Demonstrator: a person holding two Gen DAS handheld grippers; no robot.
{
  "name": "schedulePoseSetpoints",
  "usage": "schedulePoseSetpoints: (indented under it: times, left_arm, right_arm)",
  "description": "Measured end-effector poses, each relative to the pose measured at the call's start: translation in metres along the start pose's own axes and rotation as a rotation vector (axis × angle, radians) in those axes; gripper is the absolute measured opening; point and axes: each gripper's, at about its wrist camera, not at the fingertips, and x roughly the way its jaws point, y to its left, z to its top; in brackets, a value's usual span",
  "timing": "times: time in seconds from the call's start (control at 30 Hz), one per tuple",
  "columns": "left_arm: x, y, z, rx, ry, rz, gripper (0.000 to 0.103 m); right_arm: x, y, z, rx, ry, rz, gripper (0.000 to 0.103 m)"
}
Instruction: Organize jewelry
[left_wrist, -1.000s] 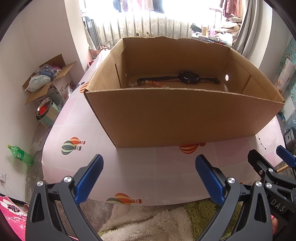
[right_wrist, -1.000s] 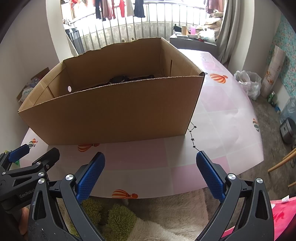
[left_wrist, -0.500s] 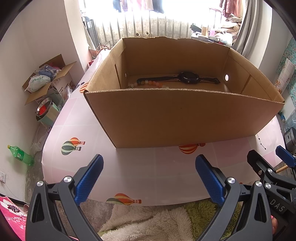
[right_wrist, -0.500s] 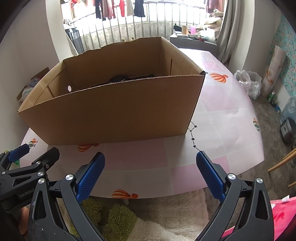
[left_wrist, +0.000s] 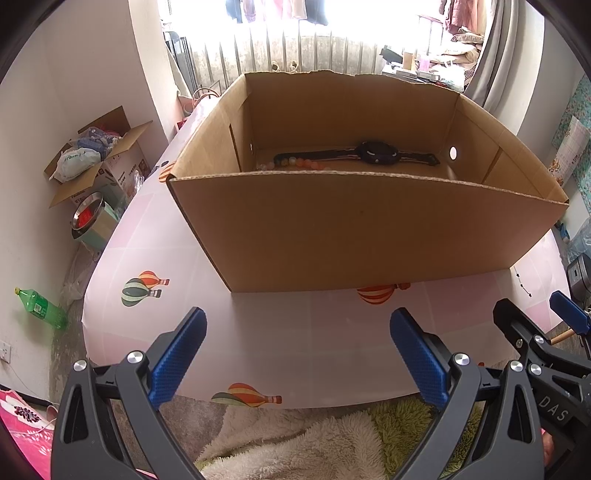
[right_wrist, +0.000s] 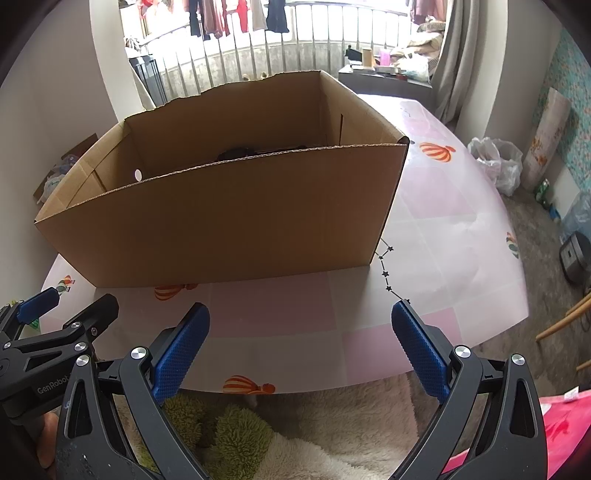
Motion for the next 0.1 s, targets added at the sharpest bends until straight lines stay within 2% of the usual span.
schedulePoseSetpoints:
  times: [0.1]
  left_arm:
    - [0.0013,0.0012,0.0000,-0.003,0.002,0.000,0.098]
  right_arm:
    - [-0.0002,0.0001,-0.0001,0.002,0.001,0.000,0.095]
